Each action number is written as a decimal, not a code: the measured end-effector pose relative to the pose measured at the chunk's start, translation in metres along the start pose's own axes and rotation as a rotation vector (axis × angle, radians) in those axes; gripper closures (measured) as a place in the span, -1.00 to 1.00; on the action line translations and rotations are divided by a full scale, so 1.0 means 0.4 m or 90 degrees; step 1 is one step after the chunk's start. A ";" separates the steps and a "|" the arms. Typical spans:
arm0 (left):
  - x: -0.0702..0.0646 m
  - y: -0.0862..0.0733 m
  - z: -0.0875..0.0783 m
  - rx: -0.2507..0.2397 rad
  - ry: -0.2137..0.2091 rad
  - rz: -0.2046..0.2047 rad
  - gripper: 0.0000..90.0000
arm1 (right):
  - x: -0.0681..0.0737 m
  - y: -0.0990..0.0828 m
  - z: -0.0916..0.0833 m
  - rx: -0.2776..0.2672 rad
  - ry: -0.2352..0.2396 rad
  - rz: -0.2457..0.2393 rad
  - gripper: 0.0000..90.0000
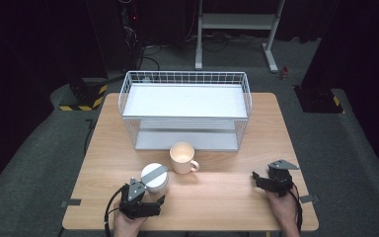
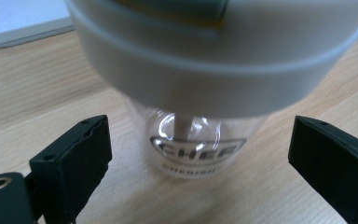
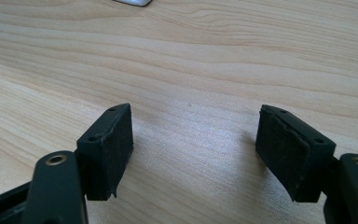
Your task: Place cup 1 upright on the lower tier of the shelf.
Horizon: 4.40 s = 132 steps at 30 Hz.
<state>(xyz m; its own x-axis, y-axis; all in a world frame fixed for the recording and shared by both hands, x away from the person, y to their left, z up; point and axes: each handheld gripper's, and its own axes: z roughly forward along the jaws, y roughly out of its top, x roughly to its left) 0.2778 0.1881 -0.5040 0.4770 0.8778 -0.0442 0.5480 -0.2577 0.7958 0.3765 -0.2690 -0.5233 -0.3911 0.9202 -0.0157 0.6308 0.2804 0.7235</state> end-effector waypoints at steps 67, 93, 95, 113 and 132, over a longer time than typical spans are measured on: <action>0.016 0.052 0.020 -0.008 0.027 0.020 -0.58 | 0.001 0.000 0.000 0.001 0.002 0.000 -0.39; 0.062 0.120 0.038 -0.014 0.039 0.014 -0.58 | 0.002 -0.001 -0.001 0.002 0.006 -0.006 -0.40; 0.067 0.121 0.041 -0.017 0.039 0.010 -0.58 | 0.002 -0.001 -0.001 0.002 0.006 -0.006 -0.40; 0.110 0.164 0.073 -0.023 0.055 0.000 -0.57 | 0.002 -0.001 -0.001 0.002 0.006 -0.006 -0.40; 0.136 0.188 0.088 -0.039 0.058 -0.021 -0.58 | 0.006 -0.002 -0.002 0.002 0.003 -0.003 -0.39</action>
<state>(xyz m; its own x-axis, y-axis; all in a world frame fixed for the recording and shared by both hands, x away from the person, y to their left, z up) 0.3692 0.2022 -0.4678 0.3931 0.9193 -0.0180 0.5182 -0.2054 0.8302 0.3743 -0.2671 -0.5232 -0.3979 0.9173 -0.0163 0.6306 0.2863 0.7213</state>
